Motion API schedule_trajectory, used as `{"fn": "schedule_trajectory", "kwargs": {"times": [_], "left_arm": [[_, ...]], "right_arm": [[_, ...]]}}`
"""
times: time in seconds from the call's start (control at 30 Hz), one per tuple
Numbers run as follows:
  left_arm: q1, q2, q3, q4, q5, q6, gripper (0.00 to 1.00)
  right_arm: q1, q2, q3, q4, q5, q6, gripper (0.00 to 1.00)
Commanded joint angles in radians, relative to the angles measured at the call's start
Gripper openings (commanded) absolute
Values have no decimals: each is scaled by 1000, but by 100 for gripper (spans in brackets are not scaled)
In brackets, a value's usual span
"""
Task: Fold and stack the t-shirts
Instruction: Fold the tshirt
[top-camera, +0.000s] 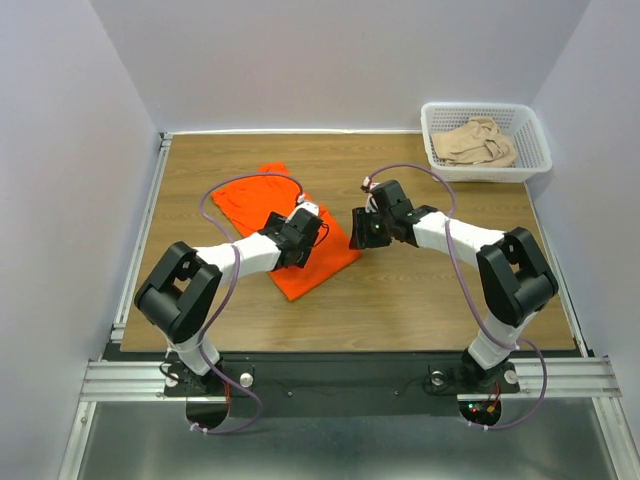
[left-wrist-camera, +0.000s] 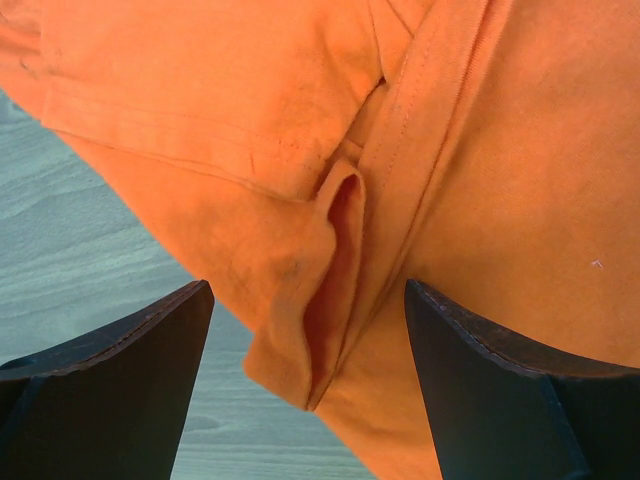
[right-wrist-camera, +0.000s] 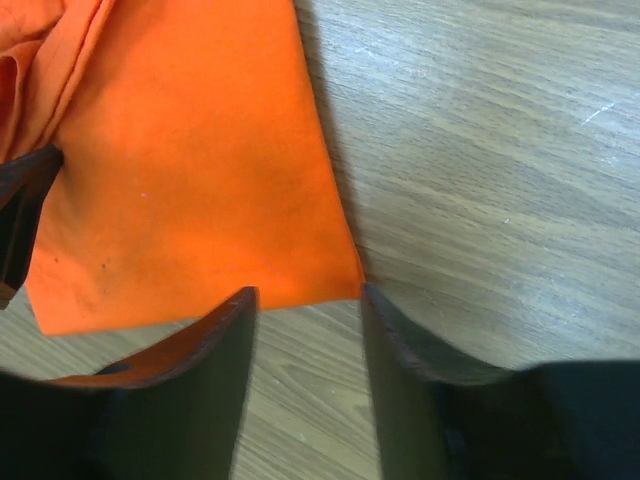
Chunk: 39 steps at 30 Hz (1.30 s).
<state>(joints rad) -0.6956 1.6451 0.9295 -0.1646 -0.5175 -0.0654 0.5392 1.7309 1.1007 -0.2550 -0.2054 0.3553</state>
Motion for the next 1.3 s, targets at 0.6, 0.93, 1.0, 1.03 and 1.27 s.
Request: {"fn": "schedule_trajectory", "kwargs": {"times": [0.6, 0.93, 1.0, 1.03, 1.27], "left_arm": [[39, 61, 89, -3, -164, 42, 81], [97, 51, 129, -7, -219, 59, 81], [116, 58, 140, -1, -223, 59, 81], [125, 62, 144, 3, -228, 59, 81], [165, 32, 210, -56, -225, -12, 81]], "right_arm": [[10, 30, -102, 83, 30, -26, 38], [10, 21, -148, 94, 61, -19, 35], [10, 18, -156, 94, 63, -18, 35], [10, 15, -157, 94, 63, -16, 35], [10, -56, -157, 89, 47, -6, 35]]}}
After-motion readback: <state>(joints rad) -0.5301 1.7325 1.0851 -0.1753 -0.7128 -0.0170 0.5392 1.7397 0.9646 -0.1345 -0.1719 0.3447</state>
